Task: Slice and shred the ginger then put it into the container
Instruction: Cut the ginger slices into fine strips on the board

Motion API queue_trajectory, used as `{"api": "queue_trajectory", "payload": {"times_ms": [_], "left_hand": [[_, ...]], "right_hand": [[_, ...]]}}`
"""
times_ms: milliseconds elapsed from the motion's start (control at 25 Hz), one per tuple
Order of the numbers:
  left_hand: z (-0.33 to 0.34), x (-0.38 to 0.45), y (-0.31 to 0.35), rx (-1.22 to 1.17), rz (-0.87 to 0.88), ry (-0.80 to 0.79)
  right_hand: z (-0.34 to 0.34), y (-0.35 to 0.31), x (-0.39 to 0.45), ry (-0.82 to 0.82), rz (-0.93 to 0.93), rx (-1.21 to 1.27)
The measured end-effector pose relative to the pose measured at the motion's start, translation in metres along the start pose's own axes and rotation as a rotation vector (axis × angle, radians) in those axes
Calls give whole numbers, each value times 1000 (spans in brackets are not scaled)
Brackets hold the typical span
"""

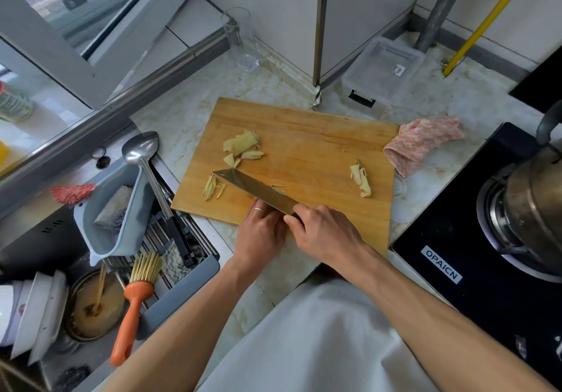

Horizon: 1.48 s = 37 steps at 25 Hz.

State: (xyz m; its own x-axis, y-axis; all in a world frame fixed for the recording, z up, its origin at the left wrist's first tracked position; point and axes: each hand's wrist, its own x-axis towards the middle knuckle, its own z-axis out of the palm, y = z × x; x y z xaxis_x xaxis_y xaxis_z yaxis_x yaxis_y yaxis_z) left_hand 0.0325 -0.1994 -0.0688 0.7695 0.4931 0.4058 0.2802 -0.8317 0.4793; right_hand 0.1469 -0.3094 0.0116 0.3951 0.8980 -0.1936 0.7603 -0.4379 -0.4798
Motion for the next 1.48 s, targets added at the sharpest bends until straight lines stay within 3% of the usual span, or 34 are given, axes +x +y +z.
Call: {"api": "queue_trajectory", "payload": {"times_ms": [680,1480], "left_hand": [[2,-2,1,2,-17,19],[0,-1,-1,-38,-76,-75]], "right_hand": [[-4,-1,-4,-16,-17,-30],[-3,-3,5,-13,22,12]]}}
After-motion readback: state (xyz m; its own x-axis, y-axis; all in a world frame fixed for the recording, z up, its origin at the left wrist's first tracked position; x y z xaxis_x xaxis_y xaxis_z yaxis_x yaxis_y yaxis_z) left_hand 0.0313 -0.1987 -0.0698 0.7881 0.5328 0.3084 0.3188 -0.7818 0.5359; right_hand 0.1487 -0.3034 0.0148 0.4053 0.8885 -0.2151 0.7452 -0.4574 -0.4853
